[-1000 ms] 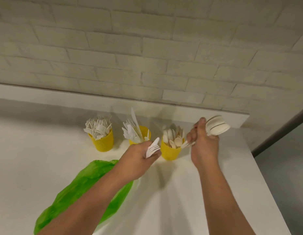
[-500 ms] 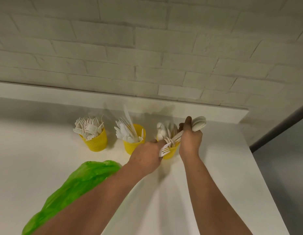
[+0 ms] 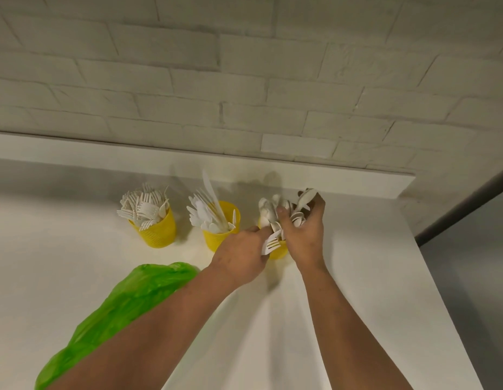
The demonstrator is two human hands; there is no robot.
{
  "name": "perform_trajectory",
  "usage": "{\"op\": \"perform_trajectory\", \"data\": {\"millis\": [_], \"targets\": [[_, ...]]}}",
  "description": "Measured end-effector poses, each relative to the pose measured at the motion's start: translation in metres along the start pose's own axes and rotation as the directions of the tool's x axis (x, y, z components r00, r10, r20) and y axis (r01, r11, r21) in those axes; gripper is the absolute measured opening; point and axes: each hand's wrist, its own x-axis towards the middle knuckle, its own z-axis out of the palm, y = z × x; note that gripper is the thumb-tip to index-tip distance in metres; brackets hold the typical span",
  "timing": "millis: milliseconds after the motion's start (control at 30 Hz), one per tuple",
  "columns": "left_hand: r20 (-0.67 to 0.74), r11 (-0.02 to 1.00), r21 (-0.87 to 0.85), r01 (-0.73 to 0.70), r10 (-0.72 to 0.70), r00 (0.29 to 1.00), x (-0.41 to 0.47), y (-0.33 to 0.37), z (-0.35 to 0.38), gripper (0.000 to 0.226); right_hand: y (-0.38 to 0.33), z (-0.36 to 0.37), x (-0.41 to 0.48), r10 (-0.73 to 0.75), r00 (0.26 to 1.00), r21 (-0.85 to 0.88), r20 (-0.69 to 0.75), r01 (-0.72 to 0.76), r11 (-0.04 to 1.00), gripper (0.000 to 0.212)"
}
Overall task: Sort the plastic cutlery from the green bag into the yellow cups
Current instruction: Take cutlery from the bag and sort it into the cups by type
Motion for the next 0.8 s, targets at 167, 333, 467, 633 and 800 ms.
{"op": "perform_trajectory", "data": {"millis": [167, 333, 467, 633, 800], "targets": [[0.003, 1.000, -0.021, -0.003, 0.003, 1.000, -0.001, 0.003, -0.004, 0.025, -0.011, -0.003, 0.004, -0.187, 0.977, 0.025, -0.099, 0.190, 0.981, 0.061], [0.041, 0.995, -0.089, 0.042, -0.038, 0.998, -0.003, 0.004, -0.009, 0.020, 0.000, -0.007, 0.010, -0.437, 0.891, -0.336, -0.126, 0.376, 0.864, 0.024], [0.042, 0.989, -0.132, 0.073, -0.068, 0.997, -0.005, 0.002, -0.008, 0.018, 0.015, -0.011, 0.001, -0.461, 0.881, -0.477, 0.104, 0.451, 0.754, 0.035], [0.005, 0.946, -0.300, 0.120, -0.124, 0.992, -0.008, 0.008, -0.017, 0.017, 0.007, -0.017, -0.010, -0.348, 0.901, -0.582, 0.261, 0.434, 0.688, 0.060], [0.078, 0.644, -0.714, 0.275, -0.317, 0.945, -0.017, 0.026, -0.047, 0.020, -0.009, -0.016, -0.025, -0.263, 0.921, -0.569, 0.289, 0.386, 0.726, 0.067]]}}
